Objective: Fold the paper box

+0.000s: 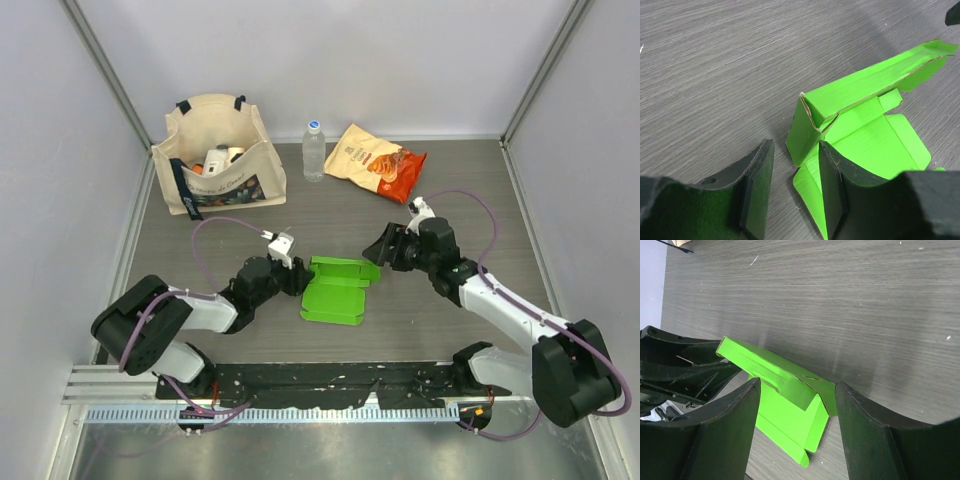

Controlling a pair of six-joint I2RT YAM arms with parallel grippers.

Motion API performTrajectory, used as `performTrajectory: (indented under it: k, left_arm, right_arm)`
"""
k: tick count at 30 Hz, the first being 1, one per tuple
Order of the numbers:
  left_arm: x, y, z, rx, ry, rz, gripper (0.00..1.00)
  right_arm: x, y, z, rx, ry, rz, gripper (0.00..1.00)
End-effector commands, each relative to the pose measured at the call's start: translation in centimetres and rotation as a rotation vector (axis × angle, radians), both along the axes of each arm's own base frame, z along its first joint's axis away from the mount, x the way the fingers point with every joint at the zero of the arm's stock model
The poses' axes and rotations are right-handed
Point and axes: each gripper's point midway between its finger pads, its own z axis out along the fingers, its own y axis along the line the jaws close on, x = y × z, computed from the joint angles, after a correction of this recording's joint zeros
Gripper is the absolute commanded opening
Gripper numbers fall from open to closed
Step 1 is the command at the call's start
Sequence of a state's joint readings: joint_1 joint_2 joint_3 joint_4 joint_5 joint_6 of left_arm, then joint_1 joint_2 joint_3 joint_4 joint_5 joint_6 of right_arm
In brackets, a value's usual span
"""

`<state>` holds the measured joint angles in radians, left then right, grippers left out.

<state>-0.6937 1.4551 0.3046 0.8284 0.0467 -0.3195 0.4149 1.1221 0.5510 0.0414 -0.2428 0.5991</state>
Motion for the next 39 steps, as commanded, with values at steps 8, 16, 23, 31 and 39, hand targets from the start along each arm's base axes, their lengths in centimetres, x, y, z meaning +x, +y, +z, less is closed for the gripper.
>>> performTrajectory:
  k: [8,16,23,31,39]
  left_arm:
    - [1.4,-2.1,2.0,0.055,-0.232,0.030,0.38]
    - [2.0,-1.2,1.0,0.139,-0.312,0.205,0.20]
    - [2.3,-0.9,0.6,0.142,-0.329,0.325,0.06]
    - [2.0,-0.7,-0.1,0.147,-0.325,0.348,0.00]
    - [0.6,-0.2,-1.5,0.124,-0.272,0.308,0.00]
  right_arm:
    - [3.5,2.1,1.2,-0.028,-0.115,0.080,0.64]
    - [2.1,5.4,0.0,-0.090,-0.140,0.133,0.53]
    - [0.3,7.1,-0.7,-0.091,-0.147,0.114,0.45]
    - [1.3,4.2,1.0,-0.211,-0.123,-0.085,0.55]
    - [-1.3,-0.7,1.4,-0.361,-0.161,-0.085,0.55]
